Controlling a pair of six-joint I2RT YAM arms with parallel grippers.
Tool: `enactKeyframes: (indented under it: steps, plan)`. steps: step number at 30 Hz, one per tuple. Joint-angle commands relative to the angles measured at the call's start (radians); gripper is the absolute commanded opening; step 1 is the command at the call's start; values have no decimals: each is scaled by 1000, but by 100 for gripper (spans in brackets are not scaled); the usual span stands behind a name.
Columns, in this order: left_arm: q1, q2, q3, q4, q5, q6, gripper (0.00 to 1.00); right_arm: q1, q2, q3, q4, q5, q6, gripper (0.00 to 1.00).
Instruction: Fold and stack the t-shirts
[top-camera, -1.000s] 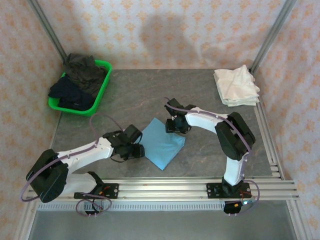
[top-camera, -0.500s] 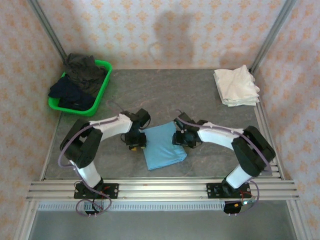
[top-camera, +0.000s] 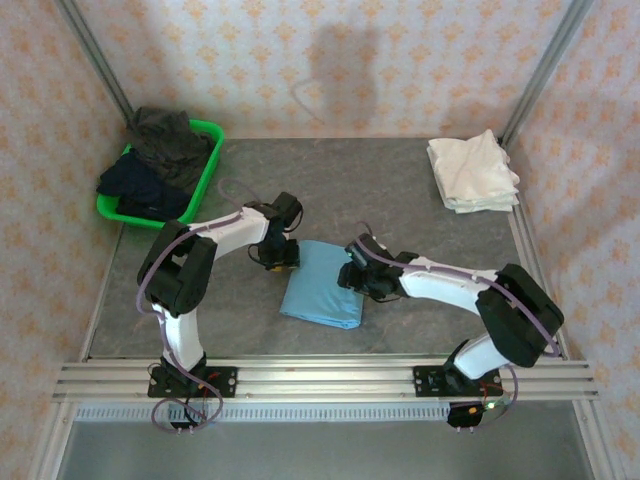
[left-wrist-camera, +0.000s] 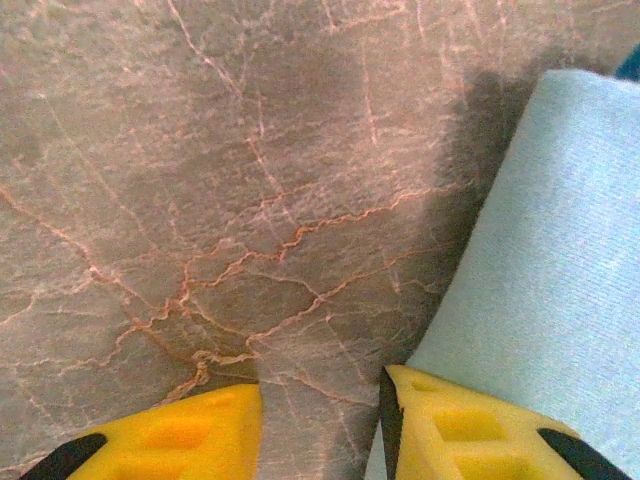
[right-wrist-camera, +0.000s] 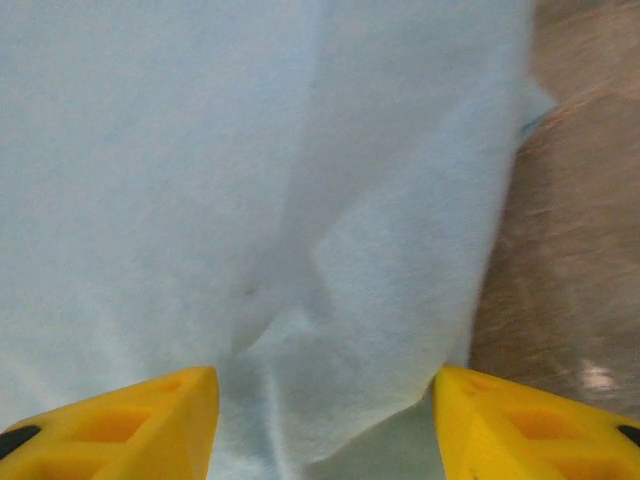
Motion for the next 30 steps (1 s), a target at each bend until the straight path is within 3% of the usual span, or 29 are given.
enactKeyframes:
  steps: [1, 4, 9, 20, 25, 30]
  plan:
    - [11, 20, -4, 140, -28, 14, 37, 8, 16, 39, -139, 174, 41, 60]
    - [11, 21, -17, 145, -34, 15, 37, 16, 20, 51, -187, 224, 55, 64]
    - [13, 23, -15, 130, -49, 23, 37, 37, 100, 77, -57, 73, 61, 64]
    - [17, 56, 10, 127, -42, 32, 37, 145, 282, 306, -323, 208, 102, 52]
    - [27, 61, 4, 128, -43, 37, 36, 147, 311, 295, -298, 188, 115, 53]
    - [33, 60, -2, 122, -43, 42, 36, 150, 308, 280, -288, 187, 131, 48]
